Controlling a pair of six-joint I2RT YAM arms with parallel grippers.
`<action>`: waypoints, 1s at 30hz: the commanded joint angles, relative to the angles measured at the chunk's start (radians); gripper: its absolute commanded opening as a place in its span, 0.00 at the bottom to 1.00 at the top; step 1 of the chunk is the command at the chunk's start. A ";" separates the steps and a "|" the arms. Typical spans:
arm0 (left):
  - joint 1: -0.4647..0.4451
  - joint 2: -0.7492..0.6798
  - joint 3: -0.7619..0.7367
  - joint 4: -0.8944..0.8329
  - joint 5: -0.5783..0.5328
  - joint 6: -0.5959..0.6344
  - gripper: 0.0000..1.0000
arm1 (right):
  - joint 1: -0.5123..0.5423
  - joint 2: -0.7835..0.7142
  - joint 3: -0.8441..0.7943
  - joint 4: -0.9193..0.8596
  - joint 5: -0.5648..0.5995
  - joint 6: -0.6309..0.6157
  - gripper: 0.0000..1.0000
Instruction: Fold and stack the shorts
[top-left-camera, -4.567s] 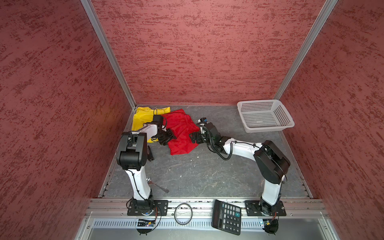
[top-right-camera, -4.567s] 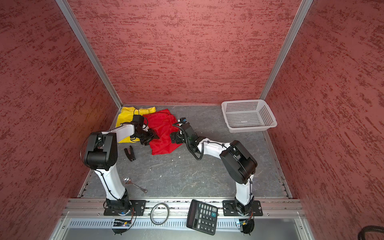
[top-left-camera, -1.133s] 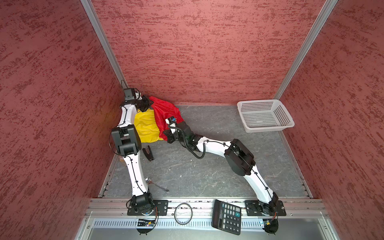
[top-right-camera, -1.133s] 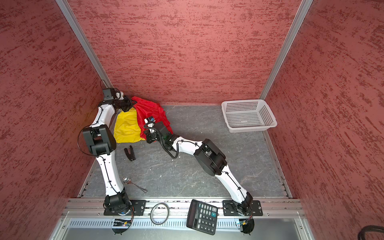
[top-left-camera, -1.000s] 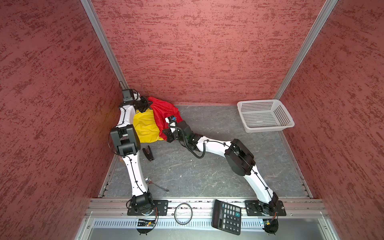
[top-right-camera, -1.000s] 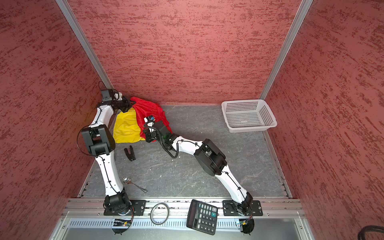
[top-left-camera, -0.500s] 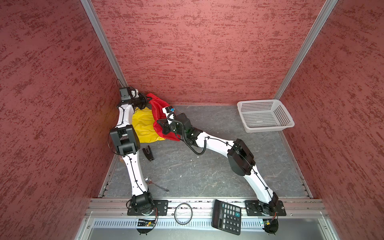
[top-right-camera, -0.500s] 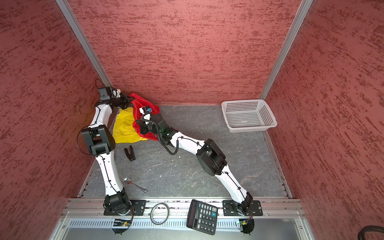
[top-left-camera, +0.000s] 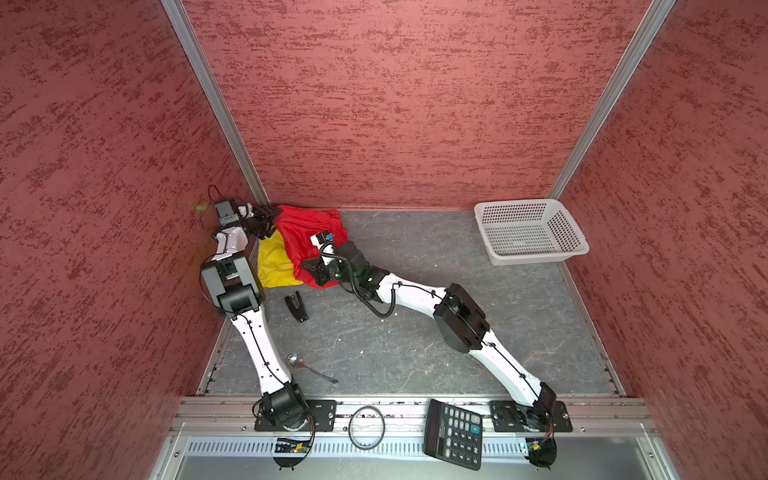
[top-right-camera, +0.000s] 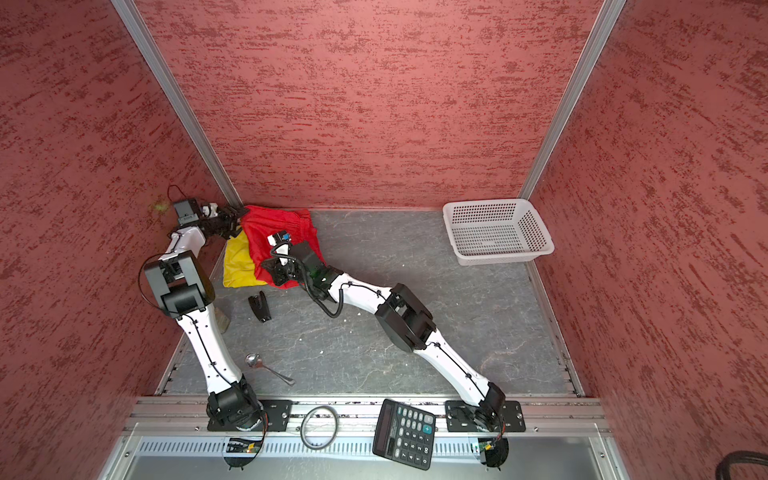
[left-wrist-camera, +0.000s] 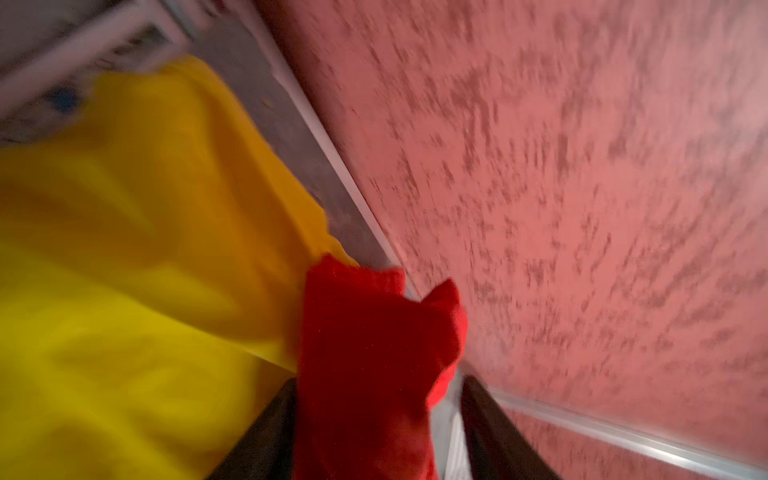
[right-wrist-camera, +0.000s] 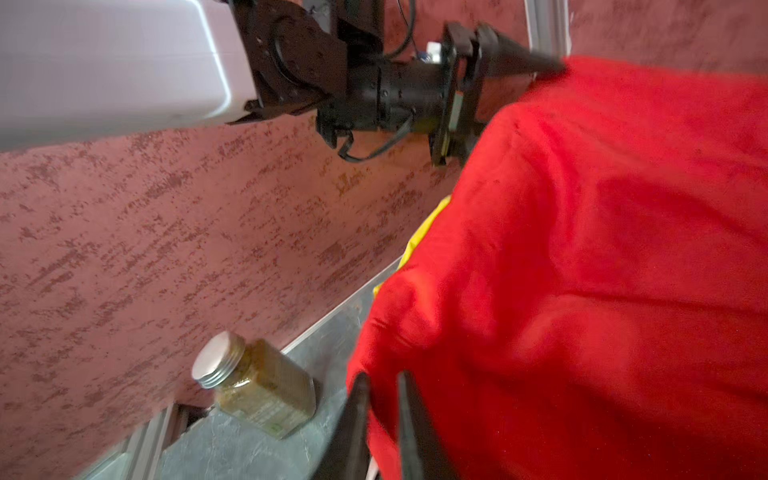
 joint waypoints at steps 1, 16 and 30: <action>0.017 -0.007 -0.029 0.094 -0.005 -0.016 0.75 | 0.007 0.030 0.052 -0.009 -0.066 0.050 0.39; -0.062 -0.236 -0.142 -0.022 -0.137 0.064 0.87 | -0.003 -0.147 -0.055 -0.109 0.007 -0.076 0.60; -0.397 -0.801 -0.262 -0.382 -0.878 0.329 1.00 | -0.116 -0.829 -0.773 -0.021 0.241 -0.089 0.99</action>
